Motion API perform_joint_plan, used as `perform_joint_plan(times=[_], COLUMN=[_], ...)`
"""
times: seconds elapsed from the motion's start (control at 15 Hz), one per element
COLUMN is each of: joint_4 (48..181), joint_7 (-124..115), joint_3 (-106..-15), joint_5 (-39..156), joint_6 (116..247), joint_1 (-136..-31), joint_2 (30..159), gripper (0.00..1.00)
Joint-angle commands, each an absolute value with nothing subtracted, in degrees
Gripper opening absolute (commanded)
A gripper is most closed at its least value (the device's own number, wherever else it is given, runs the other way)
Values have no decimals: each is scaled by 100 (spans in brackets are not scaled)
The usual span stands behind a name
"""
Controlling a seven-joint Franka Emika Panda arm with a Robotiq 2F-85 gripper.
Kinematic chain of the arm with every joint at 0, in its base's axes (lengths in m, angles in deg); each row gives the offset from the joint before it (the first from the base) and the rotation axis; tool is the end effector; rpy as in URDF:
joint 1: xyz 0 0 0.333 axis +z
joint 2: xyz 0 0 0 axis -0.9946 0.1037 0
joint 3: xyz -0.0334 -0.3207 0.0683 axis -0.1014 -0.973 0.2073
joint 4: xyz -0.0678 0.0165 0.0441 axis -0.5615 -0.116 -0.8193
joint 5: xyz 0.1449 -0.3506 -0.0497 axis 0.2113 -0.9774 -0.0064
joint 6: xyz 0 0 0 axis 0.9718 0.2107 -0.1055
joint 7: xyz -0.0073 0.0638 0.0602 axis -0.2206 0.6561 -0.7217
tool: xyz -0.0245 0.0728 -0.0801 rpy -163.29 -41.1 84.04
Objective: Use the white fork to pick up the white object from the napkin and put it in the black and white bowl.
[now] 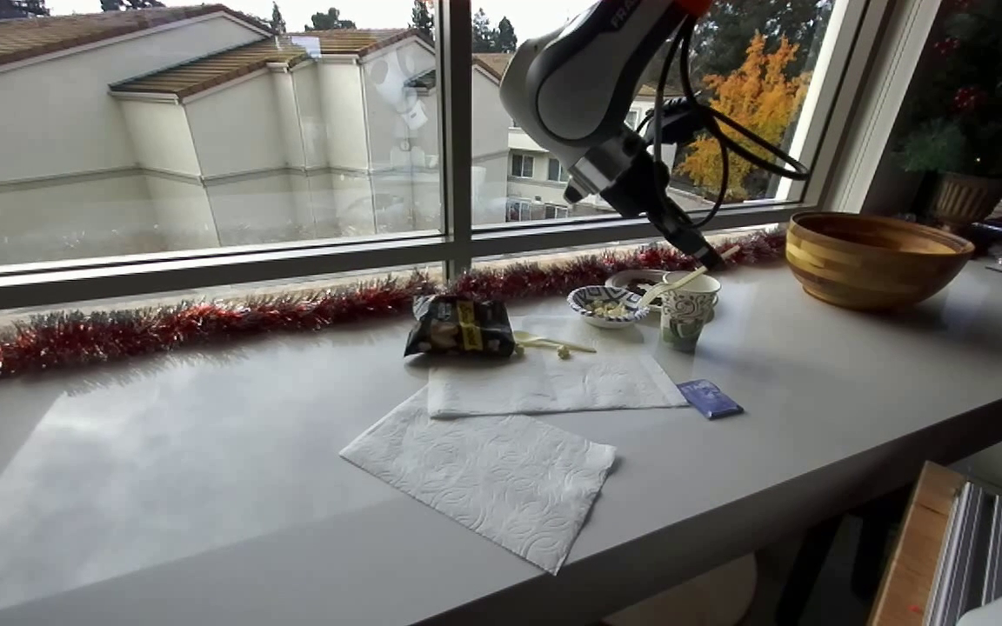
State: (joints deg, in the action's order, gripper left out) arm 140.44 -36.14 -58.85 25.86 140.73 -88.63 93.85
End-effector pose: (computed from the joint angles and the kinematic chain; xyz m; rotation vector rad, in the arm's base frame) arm 0.4917 -0.1170 0.2978 2.4308 0.7842 -1.1264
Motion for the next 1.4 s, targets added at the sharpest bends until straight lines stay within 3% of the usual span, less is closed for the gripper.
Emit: perform_joint_plan(times=[0.0, 0.13, 0.2, 0.47, 0.53, 1.33], joint_4=[13592, 13776, 13736, 13735, 13735, 12775], joint_7=[-3782, -3661, -3656, -3653, -3653, -3253], joint_3=[-5805, -5824, -5820, -5825, -5824, -5711], joint_5=[2724, 2647, 2653, 2652, 2652, 2580], joint_6=[14205, 14225, 14255, 14255, 14255, 14505], joint_1=[-8884, -8869, -8867, -8873, -8872, -8577], joint_2=[9837, 9679, 9746, 9753, 9753, 10888], gripper=[3, 3, 11, 11, 3, 3])
